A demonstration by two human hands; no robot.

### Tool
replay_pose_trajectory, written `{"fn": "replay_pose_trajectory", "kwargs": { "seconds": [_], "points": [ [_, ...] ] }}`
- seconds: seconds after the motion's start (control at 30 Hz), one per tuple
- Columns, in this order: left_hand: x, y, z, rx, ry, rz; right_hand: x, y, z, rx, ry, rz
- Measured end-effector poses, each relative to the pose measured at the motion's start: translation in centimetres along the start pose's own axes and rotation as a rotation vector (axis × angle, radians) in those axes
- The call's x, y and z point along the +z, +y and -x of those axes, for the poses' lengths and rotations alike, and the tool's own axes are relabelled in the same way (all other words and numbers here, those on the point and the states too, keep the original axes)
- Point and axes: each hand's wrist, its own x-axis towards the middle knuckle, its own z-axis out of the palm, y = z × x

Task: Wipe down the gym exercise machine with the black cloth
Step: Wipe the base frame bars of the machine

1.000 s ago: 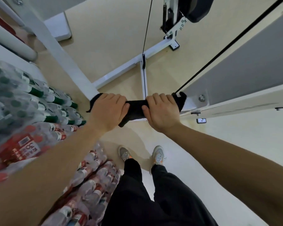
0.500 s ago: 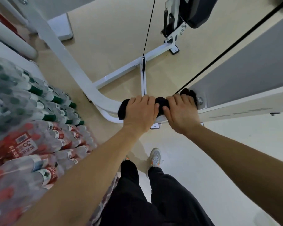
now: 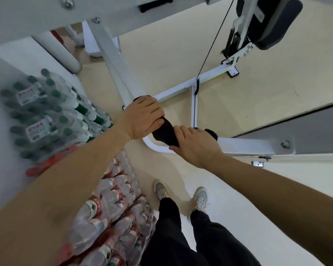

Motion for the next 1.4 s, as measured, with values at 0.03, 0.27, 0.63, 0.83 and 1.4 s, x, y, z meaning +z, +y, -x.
{"fn": "replay_pose_trajectory", "kwargs": {
  "seconds": [0.03,0.27,0.63,0.83,1.4],
  "points": [
    [0.0,-1.4,-0.1,0.005,-0.004,0.003,-0.3,-0.5,-0.6,0.037,-0.020,-0.038],
    [-0.3,-4.3,-0.5,-0.151,-0.023,0.009,-1.5,-2.2,-4.3,0.228,-0.079,-0.345],
    [0.4,16.6,-1.8,-1.395,0.793,1.566,-3.4,-1.0,-2.1,0.368,-0.194,-1.093],
    [0.3,8.0,-3.6,-1.441,0.970,1.602,-4.6,-1.5,-10.1,0.435,-0.279,-1.603],
    [0.6,1.3,-4.4,-1.352,0.941,1.445,-2.5,-2.0,-17.1,0.162,0.011,-1.345]
  ]
}}
